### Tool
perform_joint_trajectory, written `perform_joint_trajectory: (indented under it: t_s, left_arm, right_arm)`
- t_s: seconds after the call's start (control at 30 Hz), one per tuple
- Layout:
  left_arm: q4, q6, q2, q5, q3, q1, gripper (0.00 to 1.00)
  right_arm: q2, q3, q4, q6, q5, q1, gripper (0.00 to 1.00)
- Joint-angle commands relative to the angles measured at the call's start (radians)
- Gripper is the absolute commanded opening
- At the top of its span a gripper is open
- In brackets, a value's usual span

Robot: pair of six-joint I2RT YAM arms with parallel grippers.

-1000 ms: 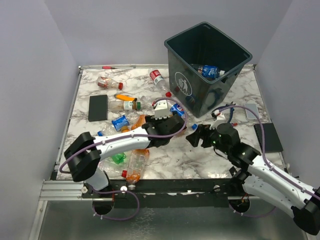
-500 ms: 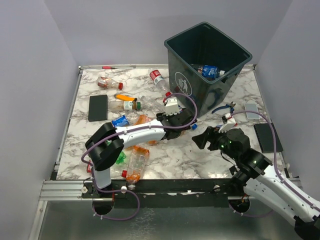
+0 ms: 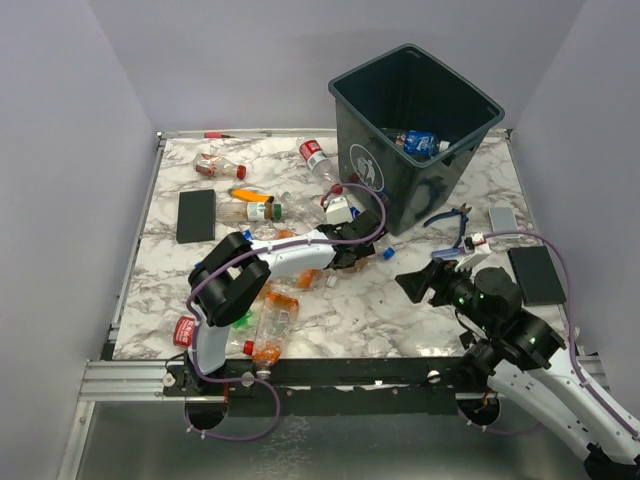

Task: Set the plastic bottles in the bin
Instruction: Pick up the plastic bottle at the center of the board.

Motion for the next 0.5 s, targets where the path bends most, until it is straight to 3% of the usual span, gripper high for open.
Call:
perform_joint_trajectory:
  t_s: [0.0,0.2,0.47]
  left_arm:
    - [0.044,-0.015,0.001,0.055,-0.028,0.002,0.76]
    - [0.075,0.060,-0.058,0.074,-0.089,-0.005,0.70]
    - [0.184,0.234,-0.319,0.063,-0.200,-0.046,0.60]
  right_arm:
    - [-0.011,0.023,-0.040,0.016,0.029,0.006,0.82]
    - [0.028,0.061,-0.037,0.011,0.039,0.006,0.82]
    - [-0.025,0.076,-0.024,0.044,0.039,0.006,0.82]
